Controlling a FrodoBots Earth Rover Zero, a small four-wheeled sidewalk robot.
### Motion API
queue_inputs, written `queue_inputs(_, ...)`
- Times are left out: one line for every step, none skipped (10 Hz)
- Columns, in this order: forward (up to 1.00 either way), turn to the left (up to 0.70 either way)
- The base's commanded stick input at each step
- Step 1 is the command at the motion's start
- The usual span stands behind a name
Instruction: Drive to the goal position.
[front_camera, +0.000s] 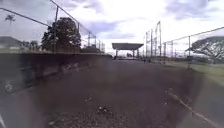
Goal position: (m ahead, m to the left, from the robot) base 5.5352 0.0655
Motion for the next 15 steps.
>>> queue_inputs(0.50, 0.00)
queue_inputs(0.50, 0.00)
queue_inputs(0.50, 0.00)
queue_inputs(0.50, 0.00)
queue_inputs(0.50, 0.00)
queue_inputs(0.50, 0.17)
queue_inputs(0.50, 0.49)
queue_inputs(0.50, 0.50)
queue_inputs(0.50, 0.50)
queue_inputs(0.50, 0.50)
queue_inputs(0.50, 0.50)
queue_inputs(0.50, 0.38)
queue_inputs(0.50, 0.00)
queue_inputs(0.50, 0.00)
queue_inputs(0.50, 0.00)
